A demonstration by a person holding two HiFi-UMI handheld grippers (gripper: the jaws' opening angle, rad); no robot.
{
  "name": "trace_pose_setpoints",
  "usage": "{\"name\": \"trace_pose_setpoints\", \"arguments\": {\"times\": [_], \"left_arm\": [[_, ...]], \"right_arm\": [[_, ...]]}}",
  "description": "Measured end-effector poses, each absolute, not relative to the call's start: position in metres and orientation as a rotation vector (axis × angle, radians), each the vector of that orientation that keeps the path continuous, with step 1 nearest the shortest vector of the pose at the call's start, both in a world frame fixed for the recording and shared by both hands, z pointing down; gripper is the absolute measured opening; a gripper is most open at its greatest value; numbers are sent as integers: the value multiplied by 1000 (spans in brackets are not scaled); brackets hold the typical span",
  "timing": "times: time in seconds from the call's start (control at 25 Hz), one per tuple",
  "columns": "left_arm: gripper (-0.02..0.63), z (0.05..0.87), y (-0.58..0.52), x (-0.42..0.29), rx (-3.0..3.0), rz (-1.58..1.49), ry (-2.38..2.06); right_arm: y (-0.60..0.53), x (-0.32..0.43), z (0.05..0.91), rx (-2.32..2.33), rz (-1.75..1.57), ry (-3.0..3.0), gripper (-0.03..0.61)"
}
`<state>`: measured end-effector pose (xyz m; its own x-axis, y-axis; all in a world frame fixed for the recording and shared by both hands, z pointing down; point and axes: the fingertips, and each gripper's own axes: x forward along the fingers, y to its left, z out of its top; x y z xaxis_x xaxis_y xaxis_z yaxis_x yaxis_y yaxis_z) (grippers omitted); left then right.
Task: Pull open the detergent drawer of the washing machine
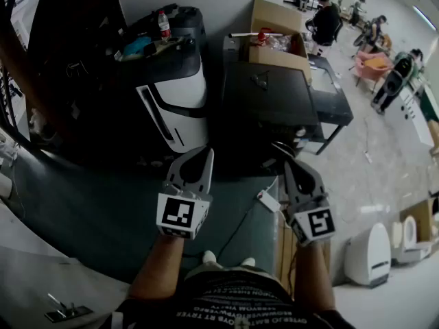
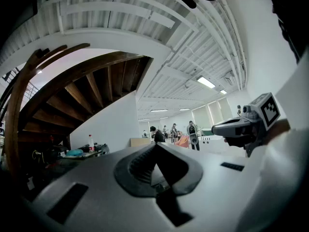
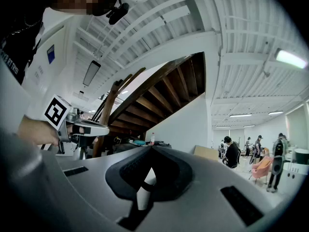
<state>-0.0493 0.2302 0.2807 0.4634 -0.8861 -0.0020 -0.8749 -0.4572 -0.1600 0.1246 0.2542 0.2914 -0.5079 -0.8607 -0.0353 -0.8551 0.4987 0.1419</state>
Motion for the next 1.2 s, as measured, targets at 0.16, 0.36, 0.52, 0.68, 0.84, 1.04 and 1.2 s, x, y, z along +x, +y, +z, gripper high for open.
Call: {"name": "trace_pose_setpoints", "arguments": {"times": [0.16, 0.36, 0.52, 0.68, 0.84, 1.04, 1.2], "left_arm": [[3, 277, 226, -55, -2531, -163, 1518], [3, 275, 225, -66, -2523, -162, 1513], [3, 277, 223, -73, -2542, -142, 1519], [3, 278, 218, -77, -2545, -166, 1492], [3, 281, 211, -86, -2566, -170, 1495], [3, 285, 206, -103, -2584, -180, 1495], [3, 283, 201, -119, -2577, -170, 1479]], "right_arm": [[250, 115, 293, 1531, -229, -2690, -2], [250, 103, 292, 1533, -214, -2707, -2], [248, 95, 288, 1537, -226, -2711, -2], [245, 86, 289, 1531, -229, -2707, -2], [240, 75, 287, 1525, -217, -2707, -2], [235, 61, 283, 1535, -238, -2702, -2], [228, 50, 282, 1550, -244, -2680, -2]]}}
